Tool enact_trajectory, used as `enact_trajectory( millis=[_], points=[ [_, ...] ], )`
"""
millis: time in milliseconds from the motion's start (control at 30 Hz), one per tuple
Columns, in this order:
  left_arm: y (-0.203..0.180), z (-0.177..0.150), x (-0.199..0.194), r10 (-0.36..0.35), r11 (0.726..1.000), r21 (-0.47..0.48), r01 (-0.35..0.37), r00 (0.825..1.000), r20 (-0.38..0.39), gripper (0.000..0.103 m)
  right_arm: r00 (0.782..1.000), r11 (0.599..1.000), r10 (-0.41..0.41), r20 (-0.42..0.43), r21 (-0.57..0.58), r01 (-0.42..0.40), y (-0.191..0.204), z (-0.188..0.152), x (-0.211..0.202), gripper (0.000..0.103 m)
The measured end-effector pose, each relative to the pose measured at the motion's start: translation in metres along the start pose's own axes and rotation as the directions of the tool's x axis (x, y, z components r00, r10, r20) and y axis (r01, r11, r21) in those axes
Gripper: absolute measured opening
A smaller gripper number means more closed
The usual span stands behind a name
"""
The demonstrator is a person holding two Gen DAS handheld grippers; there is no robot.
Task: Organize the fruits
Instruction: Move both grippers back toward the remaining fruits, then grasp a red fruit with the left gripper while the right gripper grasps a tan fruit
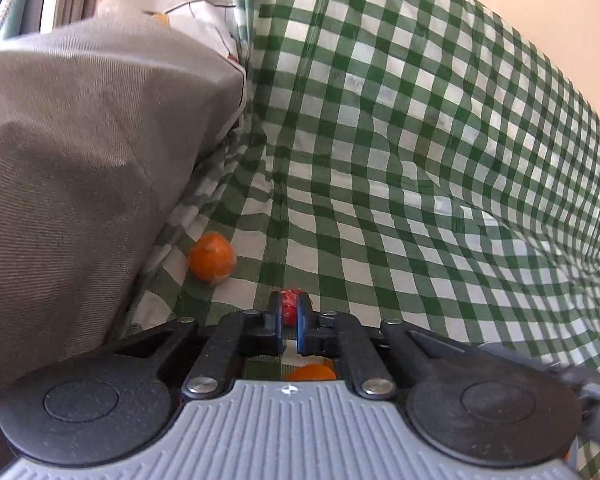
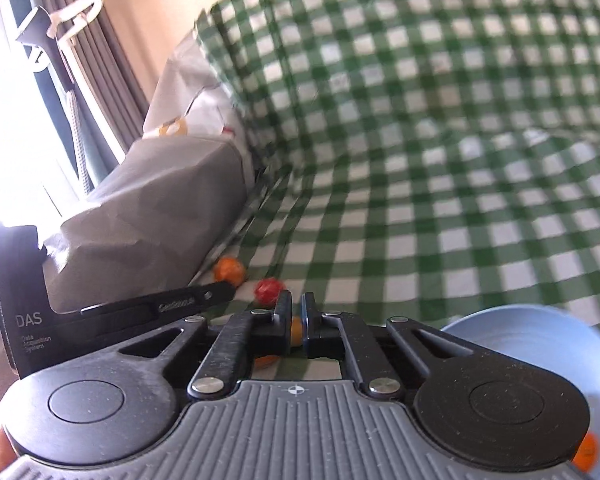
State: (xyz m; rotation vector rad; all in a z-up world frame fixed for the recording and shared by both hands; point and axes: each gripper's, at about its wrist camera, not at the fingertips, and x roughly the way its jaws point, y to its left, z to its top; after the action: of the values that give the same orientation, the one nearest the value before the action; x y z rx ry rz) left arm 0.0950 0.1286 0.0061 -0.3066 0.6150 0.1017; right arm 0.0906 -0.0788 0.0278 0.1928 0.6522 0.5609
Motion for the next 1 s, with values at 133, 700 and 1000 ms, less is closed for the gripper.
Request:
enact_trajectory(
  millis=[133, 700, 1000],
  points=[
    [0.008, 0.002, 0.014, -0.016, 0.999, -0.035, 0.015, 1.0, -0.022, 0.019, 0.998, 1.0, 0.021, -0.062, 0.009, -0.021, 0.005, -0.001, 0.028, 0.008],
    [0.01, 0.005, 0.061, -0.023, 1.0, -0.018, 0.021, 0.993, -0.116, 0.048, 0.983, 0.999, -0.032, -0.181, 0.007, 0.034, 0.0, -0.014, 0.104, 0.033],
    [-0.006, 0.001, 0.055, 0.002, 0.997, 0.082, 0.005, 0.996, -0.086, 0.033, 0.985, 0.998, -0.041, -0.169, -0.055, 0.032, 0.008, -0.013, 0.1, 0.025]
  ],
)
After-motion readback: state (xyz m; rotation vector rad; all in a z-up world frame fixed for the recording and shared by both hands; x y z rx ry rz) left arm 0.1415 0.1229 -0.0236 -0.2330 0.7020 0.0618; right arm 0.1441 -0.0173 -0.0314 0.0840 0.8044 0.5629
